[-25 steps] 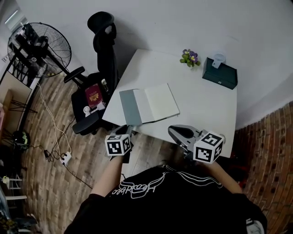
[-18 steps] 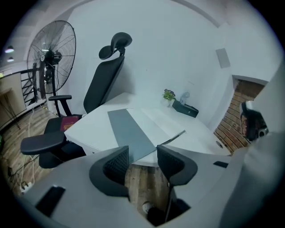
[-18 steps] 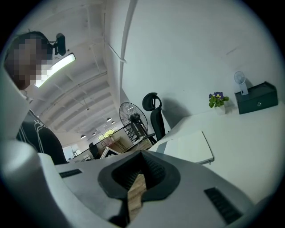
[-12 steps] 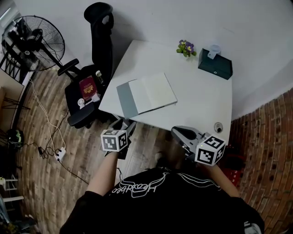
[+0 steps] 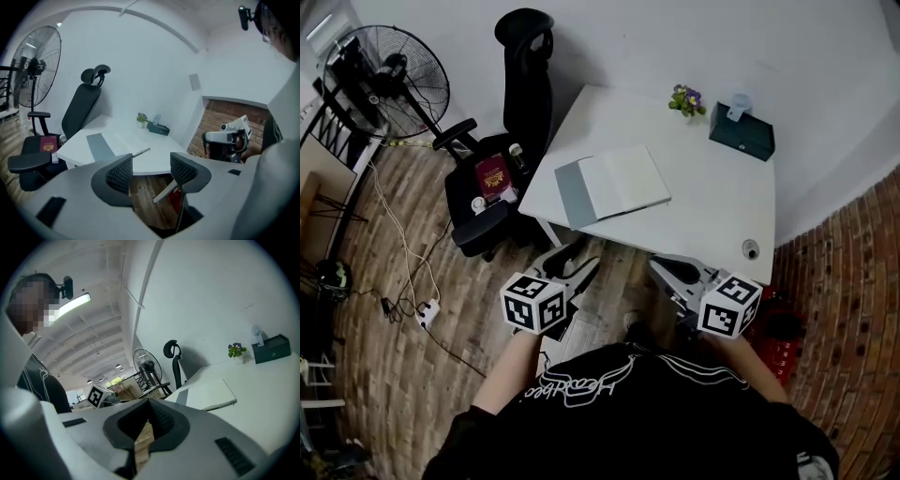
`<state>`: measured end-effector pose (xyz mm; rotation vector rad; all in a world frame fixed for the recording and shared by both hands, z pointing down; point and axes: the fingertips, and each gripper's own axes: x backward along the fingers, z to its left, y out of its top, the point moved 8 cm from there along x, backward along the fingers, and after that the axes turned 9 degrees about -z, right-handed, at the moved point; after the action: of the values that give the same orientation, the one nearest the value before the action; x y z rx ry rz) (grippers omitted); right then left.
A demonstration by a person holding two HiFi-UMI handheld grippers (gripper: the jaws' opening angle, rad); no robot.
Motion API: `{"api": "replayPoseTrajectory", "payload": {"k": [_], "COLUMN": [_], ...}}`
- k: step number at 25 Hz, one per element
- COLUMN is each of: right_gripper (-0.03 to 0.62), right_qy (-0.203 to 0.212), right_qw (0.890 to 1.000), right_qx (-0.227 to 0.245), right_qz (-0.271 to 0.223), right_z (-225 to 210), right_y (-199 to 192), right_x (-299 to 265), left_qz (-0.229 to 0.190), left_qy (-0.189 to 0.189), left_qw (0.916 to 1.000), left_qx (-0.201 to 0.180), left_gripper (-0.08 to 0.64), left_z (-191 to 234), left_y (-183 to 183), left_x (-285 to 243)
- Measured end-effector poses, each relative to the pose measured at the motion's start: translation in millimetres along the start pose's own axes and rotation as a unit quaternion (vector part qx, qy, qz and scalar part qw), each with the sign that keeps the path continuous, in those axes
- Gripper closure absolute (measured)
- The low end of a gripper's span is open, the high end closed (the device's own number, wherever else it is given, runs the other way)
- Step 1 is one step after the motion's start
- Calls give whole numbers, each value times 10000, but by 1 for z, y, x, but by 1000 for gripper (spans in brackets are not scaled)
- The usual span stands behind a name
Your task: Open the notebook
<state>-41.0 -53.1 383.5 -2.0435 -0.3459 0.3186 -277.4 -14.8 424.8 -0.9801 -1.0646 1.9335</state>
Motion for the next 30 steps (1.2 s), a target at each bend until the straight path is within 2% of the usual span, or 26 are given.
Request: {"api": "replayPoseTrajectory", "payload": {"k": [3, 8, 13, 22, 30], "right_gripper": [591, 591, 591, 591, 591], "right_qy": [141, 365, 483, 467, 579], "right_qw": [9998, 9988, 9976, 9963, 9964], "right_qx": [29, 34, 140, 308, 278], "right_qz": [-139, -337, -486, -645, -553], "right_z": [16, 39, 61, 82, 76], "right_y": [-1, -8, -10, -13, -8], "right_x": [1, 0, -1, 3, -6], "left_qz": [-145, -483, -684, -756, -735], "left_qy": [-463, -1162, -1450, -1491, -1354], "left_qw": [9987, 9910, 9860, 9849, 9874], "left_qx": [-157, -450, -464, -451, -350], "left_gripper": [344, 502, 517, 517, 517], "left_z": [-27, -62, -71, -72, -65], "left_y": [12, 22, 26, 24, 27], "left_x": [17, 46, 68, 87, 80]}}
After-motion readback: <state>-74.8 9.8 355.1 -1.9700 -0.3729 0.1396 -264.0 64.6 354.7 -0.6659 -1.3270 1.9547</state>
